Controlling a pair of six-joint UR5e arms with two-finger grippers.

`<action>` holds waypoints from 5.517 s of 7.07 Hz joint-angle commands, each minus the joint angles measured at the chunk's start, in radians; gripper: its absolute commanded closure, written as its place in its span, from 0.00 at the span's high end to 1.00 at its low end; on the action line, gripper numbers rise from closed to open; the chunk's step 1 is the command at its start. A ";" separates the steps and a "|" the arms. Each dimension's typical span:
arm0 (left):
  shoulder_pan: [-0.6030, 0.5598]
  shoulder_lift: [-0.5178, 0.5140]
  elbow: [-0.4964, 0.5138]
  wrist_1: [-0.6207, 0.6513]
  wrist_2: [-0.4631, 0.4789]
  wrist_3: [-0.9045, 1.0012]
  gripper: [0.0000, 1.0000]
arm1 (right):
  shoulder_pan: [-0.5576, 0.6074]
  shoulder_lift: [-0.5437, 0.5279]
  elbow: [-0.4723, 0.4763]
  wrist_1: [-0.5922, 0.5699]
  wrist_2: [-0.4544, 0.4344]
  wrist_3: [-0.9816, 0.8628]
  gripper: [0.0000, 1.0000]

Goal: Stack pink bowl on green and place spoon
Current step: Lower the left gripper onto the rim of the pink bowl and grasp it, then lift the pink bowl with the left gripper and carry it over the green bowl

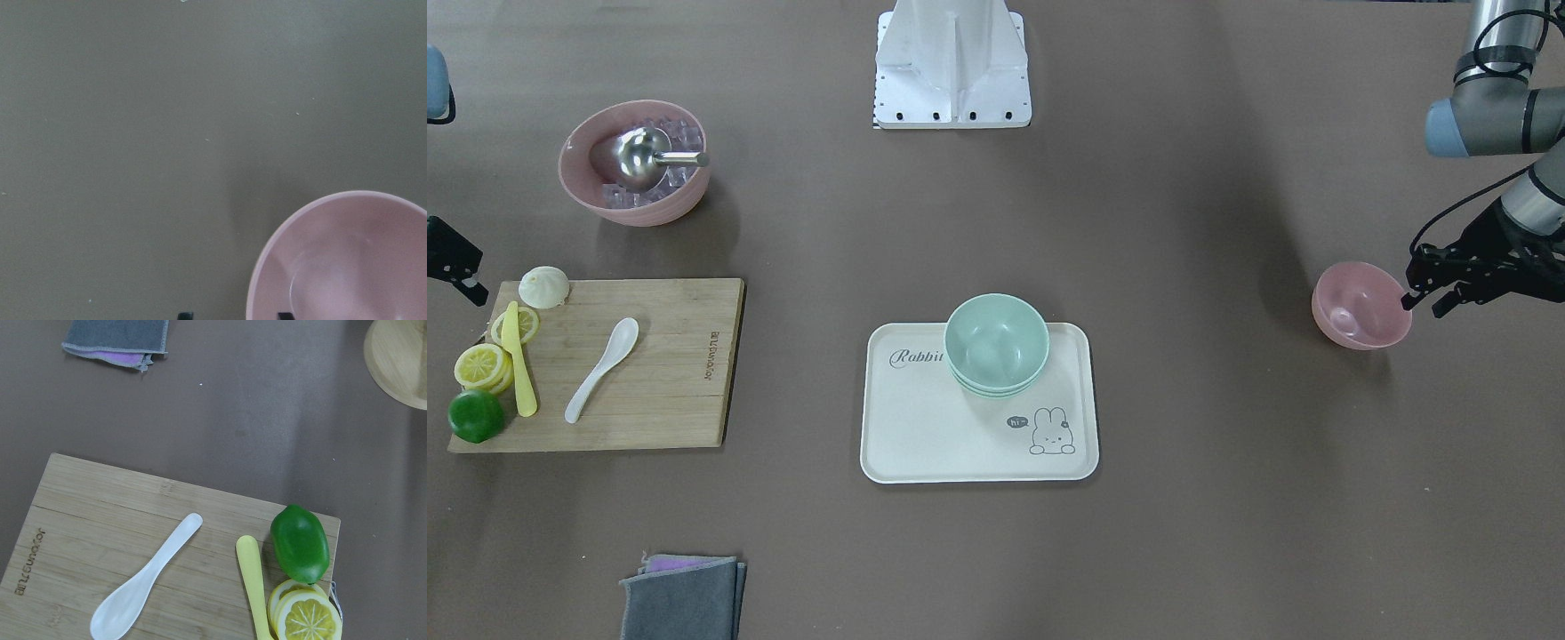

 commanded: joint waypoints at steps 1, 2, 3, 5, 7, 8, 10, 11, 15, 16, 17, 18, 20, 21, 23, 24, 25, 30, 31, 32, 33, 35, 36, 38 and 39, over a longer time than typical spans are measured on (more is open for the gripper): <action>0.015 -0.009 0.000 0.001 0.000 -0.012 0.50 | 0.000 -0.006 -0.003 0.000 -0.006 0.000 1.00; 0.015 -0.012 0.000 0.000 0.000 -0.029 0.43 | 0.000 -0.006 -0.001 0.000 -0.006 0.000 1.00; 0.015 -0.015 -0.001 0.000 0.000 -0.029 0.32 | 0.000 -0.006 -0.001 0.000 -0.006 0.000 1.00; 0.015 -0.017 0.005 0.000 0.000 -0.029 0.26 | 0.000 -0.006 -0.001 0.000 -0.006 0.000 1.00; 0.015 -0.017 0.016 0.000 0.000 -0.027 0.26 | 0.000 -0.007 -0.001 0.000 -0.006 0.000 1.00; 0.015 -0.020 0.017 0.000 0.000 -0.027 0.26 | 0.000 -0.007 -0.001 0.000 -0.006 0.000 1.00; 0.015 -0.026 0.013 0.000 0.000 -0.029 0.26 | 0.000 -0.009 -0.004 0.000 -0.008 0.000 1.00; 0.015 -0.026 0.011 0.000 0.000 -0.029 0.09 | 0.000 -0.009 -0.004 0.000 -0.008 0.000 1.00; 0.013 -0.043 -0.021 0.009 -0.011 -0.046 0.00 | 0.000 -0.009 -0.004 0.000 -0.006 0.000 1.00; 0.013 -0.084 -0.018 0.015 -0.009 -0.093 0.00 | 0.000 -0.009 -0.006 0.000 -0.006 0.000 1.00; 0.013 -0.109 -0.007 0.015 -0.003 -0.119 0.00 | 0.000 -0.009 -0.006 0.000 -0.008 0.002 1.00; 0.013 -0.110 0.008 0.015 0.001 -0.119 0.00 | 0.000 -0.007 -0.006 0.000 -0.008 0.000 1.00; 0.013 -0.121 0.002 0.016 0.000 -0.122 0.00 | 0.000 -0.007 -0.007 0.000 -0.008 0.000 1.00; 0.013 -0.133 -0.004 0.015 -0.009 -0.157 0.00 | 0.000 -0.007 -0.007 0.000 -0.008 0.000 1.00; 0.013 -0.146 0.011 0.015 0.003 -0.182 0.00 | 0.000 -0.007 -0.009 0.000 -0.008 0.000 1.00; 0.013 -0.147 0.031 0.013 0.003 -0.179 0.00 | 0.000 -0.007 -0.009 0.000 -0.008 0.002 1.00; 0.015 -0.150 0.048 0.012 0.006 -0.179 0.00 | 0.000 -0.007 -0.009 -0.002 -0.008 0.002 1.00; 0.016 -0.152 0.079 0.012 0.072 -0.173 0.38 | 0.000 -0.007 -0.007 0.000 -0.008 0.000 1.00; 0.048 -0.152 0.080 0.010 0.080 -0.176 0.38 | 0.000 -0.007 -0.009 0.000 -0.008 0.000 1.00; 0.073 -0.155 0.079 0.007 0.098 -0.181 0.37 | 0.000 -0.007 -0.009 0.000 -0.008 0.000 1.00; 0.080 -0.161 0.076 0.006 0.098 -0.184 0.34 | 0.000 -0.007 -0.009 0.000 -0.008 0.000 1.00; 0.082 -0.159 0.077 0.001 0.097 -0.182 0.00 | 0.000 -0.007 -0.010 0.000 -0.008 0.000 1.00; 0.081 -0.159 0.072 0.001 0.097 -0.184 0.00 | 0.000 -0.007 -0.009 0.000 -0.008 0.002 1.00; 0.079 -0.176 0.021 0.018 0.086 -0.188 0.00 | 0.000 -0.006 -0.009 0.000 -0.008 0.002 1.00; 0.079 -0.226 0.017 0.042 0.087 -0.243 0.00 | 0.000 -0.007 -0.009 -0.002 -0.008 0.002 1.00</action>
